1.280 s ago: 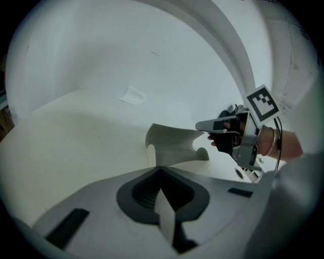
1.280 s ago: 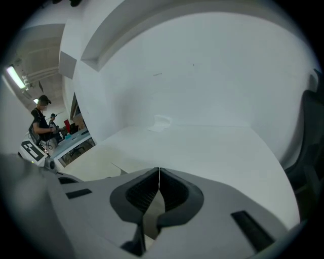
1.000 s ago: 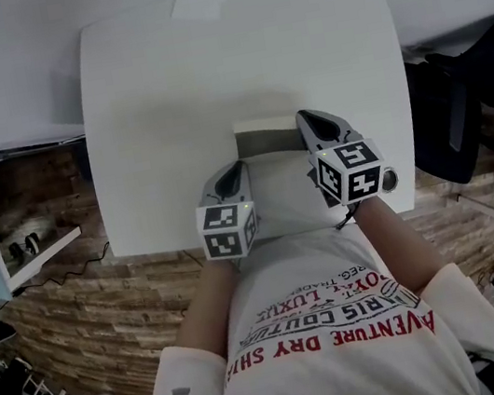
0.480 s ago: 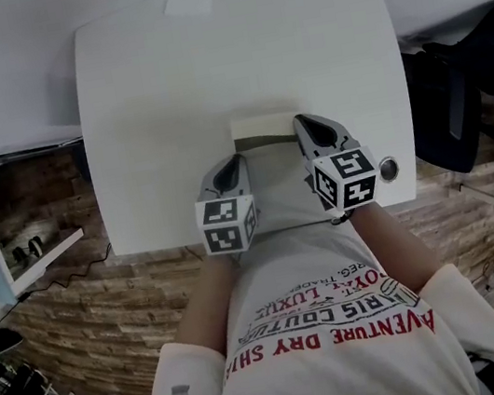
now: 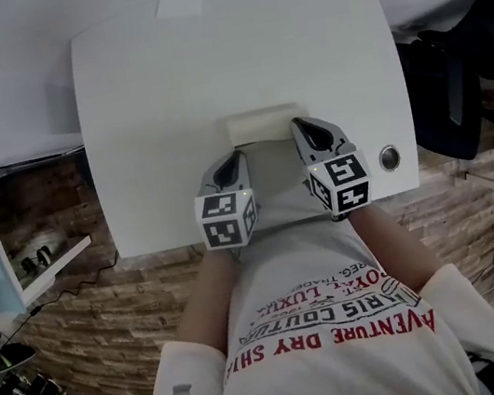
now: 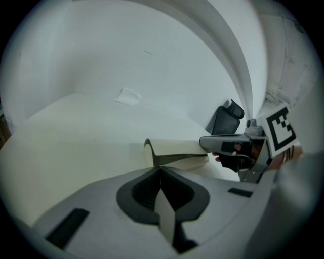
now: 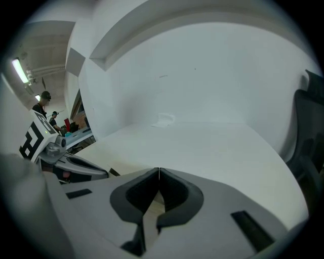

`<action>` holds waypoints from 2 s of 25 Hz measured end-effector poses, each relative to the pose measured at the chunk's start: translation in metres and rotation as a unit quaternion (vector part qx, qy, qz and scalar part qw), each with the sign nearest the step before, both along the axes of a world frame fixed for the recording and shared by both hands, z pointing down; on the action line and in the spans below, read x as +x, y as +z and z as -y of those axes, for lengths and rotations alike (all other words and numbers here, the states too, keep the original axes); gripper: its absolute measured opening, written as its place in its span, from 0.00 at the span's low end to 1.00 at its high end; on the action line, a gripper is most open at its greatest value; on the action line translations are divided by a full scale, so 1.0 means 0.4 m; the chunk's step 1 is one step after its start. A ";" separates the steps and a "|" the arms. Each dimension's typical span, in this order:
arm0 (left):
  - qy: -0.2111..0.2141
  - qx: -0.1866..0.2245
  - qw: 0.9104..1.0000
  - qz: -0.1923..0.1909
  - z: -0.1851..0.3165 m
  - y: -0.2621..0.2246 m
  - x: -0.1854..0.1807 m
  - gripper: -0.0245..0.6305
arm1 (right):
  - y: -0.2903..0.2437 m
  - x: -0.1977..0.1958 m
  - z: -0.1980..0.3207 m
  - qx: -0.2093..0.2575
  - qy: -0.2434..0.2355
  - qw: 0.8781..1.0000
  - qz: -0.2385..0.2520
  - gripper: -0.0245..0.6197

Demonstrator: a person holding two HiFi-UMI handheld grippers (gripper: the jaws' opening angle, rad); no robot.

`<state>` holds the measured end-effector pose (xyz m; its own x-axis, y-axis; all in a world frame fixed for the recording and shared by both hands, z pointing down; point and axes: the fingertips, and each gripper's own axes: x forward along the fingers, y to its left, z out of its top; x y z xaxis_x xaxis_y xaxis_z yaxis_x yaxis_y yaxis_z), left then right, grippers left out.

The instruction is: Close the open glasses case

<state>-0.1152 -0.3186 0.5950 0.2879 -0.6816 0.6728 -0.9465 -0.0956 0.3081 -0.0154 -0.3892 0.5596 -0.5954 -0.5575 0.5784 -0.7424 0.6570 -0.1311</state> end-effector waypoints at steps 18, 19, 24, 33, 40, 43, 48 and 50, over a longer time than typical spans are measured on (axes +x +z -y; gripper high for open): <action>-0.002 0.008 1.000 -0.007 0.009 -0.011 -0.017 0.04 | 0.029 -0.003 -0.022 -0.013 -0.038 0.999 -0.014 0.06; -0.007 0.013 1.000 -0.007 0.013 -0.021 -0.020 0.04 | 0.020 -0.004 -0.021 -0.012 -0.042 0.999 -0.013 0.06; -0.015 0.079 0.997 -0.009 0.051 -0.153 -0.027 0.04 | -0.105 -0.015 -0.010 0.042 -0.041 0.998 0.008 0.06; 0.005 0.238 0.971 0.025 0.079 -0.475 -0.009 0.04 | -0.365 -0.015 -0.029 0.137 -0.022 0.988 0.071 0.06; 0.010 0.271 0.961 0.049 0.063 -0.540 -0.013 0.04 | -0.407 -0.007 -0.056 0.158 -0.025 0.984 0.075 0.06; 0.003 0.267 0.963 0.040 0.055 -0.534 -0.019 0.04 | -0.410 -0.004 -0.068 0.154 -0.025 0.985 0.075 0.06; -0.001 0.268 0.963 0.032 0.039 -0.534 -0.027 0.04 | -0.414 -0.012 -0.084 0.150 -0.019 0.985 0.080 0.06; -0.001 0.267 0.963 0.030 0.036 -0.530 -0.027 0.04 | -0.416 -0.016 -0.088 0.151 -0.017 0.985 0.083 0.06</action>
